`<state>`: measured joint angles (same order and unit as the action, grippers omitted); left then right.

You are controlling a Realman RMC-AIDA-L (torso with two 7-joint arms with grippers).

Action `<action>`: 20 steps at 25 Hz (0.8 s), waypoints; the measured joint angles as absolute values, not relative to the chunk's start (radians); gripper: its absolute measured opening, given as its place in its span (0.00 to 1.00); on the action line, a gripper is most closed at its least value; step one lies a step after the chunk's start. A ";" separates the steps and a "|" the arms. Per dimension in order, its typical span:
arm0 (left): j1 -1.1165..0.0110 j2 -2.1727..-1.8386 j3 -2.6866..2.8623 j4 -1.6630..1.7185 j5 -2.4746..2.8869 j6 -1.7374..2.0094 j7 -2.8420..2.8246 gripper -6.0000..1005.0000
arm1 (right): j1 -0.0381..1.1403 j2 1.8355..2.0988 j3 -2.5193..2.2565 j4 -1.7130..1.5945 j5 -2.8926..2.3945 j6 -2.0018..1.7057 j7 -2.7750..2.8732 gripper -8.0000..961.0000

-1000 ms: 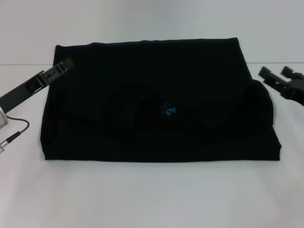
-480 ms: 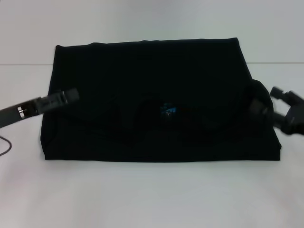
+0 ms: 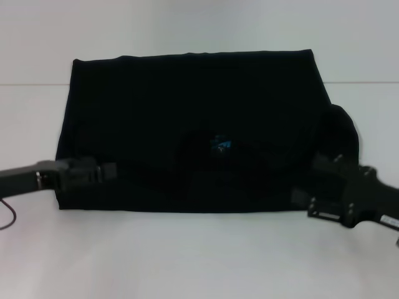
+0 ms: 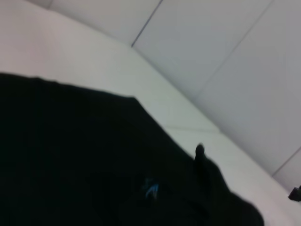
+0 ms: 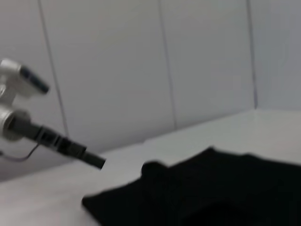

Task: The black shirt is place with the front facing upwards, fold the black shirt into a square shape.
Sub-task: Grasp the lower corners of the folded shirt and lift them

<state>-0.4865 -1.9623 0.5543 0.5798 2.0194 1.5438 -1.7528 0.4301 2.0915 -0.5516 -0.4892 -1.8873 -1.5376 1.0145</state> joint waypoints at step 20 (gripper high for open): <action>-0.467 -1.951 0.490 0.603 2.155 1.422 -1.999 0.93 | 0.421 2.091 -0.606 -0.482 -1.897 -1.507 1.011 0.99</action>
<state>-0.4669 -1.9507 0.4905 0.6033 2.1551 1.4219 -1.9986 0.4212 2.0912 -0.6061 -0.4823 -1.8966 -1.5068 1.0107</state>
